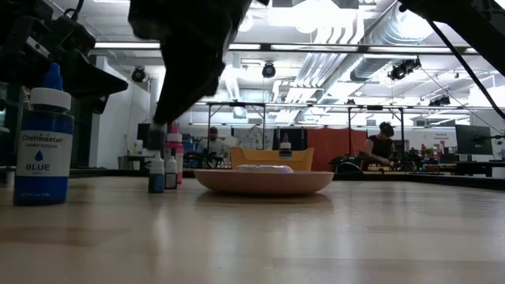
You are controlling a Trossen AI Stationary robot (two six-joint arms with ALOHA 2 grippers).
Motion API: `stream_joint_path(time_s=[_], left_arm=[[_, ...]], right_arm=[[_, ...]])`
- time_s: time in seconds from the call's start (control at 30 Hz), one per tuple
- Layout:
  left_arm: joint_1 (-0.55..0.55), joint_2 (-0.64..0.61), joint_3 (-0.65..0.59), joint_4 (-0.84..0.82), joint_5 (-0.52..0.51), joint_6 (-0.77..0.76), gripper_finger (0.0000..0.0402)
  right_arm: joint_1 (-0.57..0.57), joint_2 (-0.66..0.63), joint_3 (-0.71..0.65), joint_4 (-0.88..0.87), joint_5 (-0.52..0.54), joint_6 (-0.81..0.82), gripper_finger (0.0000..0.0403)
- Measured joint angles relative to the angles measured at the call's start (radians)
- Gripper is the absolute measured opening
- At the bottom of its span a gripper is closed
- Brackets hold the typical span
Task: Pick & Place food coloring
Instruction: Put the small black food coloring bottle into the orange bin
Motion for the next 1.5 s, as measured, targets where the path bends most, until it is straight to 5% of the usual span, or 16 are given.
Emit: stream_joint_path(time_s=[0.13, 0.67, 1.5], left_arm=[[0.0, 0.0, 0.0, 0.0, 0.0, 0.0, 0.0001], [0.0, 0.0, 0.0, 0.0, 0.002, 0.0, 0.0001], [0.0, 0.0, 0.0, 0.001, 0.002, 0.0, 0.0001]], right_arm=[[0.0, -0.001, 0.095, -0.091, 0.011, -0.004, 0.0048], [-0.09, -0.181, 0.057, -0.253, 0.117, -0.006, 0.0046], [-0.538, -0.229, 0.009, -0.357, 0.181, 0.017, 0.0049]])
